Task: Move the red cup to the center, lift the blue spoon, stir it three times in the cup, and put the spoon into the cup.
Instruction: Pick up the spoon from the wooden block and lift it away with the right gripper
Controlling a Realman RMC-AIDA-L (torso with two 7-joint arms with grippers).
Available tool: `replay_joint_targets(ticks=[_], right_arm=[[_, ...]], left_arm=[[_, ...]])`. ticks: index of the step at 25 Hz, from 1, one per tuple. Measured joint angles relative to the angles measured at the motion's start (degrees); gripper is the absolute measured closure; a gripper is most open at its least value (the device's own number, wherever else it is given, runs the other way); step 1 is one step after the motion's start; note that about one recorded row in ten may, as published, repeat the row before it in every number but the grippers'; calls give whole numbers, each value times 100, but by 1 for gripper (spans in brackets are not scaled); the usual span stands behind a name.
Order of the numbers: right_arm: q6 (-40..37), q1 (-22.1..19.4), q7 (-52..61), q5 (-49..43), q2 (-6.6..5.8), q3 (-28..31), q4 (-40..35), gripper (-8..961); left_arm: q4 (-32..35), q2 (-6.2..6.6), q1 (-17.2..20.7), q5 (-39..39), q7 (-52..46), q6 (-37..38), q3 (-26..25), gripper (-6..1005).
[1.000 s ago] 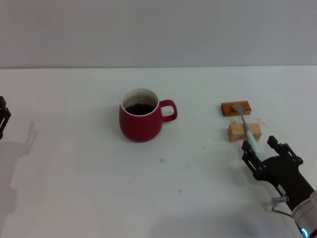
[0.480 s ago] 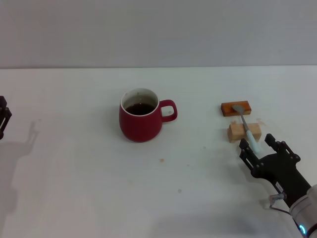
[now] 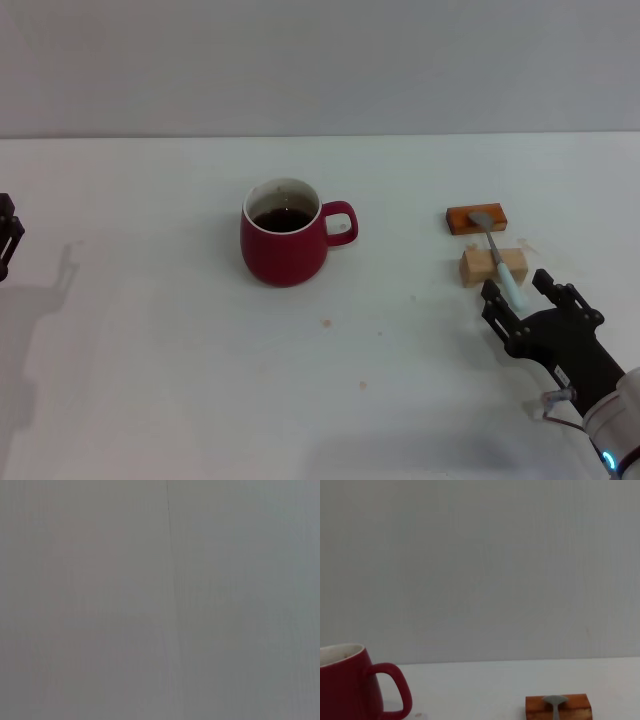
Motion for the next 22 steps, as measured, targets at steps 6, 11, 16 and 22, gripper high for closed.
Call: replay_joint_targets(ticks=[6, 11, 16, 22], right_arm=[[133, 62, 16, 0, 0, 0, -1, 310], [193, 88, 58, 0, 0, 0, -1, 319], [211, 116, 70, 0, 0, 0, -3, 327], [211, 114, 72, 3, 0, 0, -1, 326]], left_arm=[[0, 0, -12, 0, 0, 0, 0, 139], [0, 0, -13, 0, 0, 0, 0, 139], [0, 8, -13, 0, 0, 0, 0, 140], [0, 9, -21, 0, 0, 1, 0, 144]])
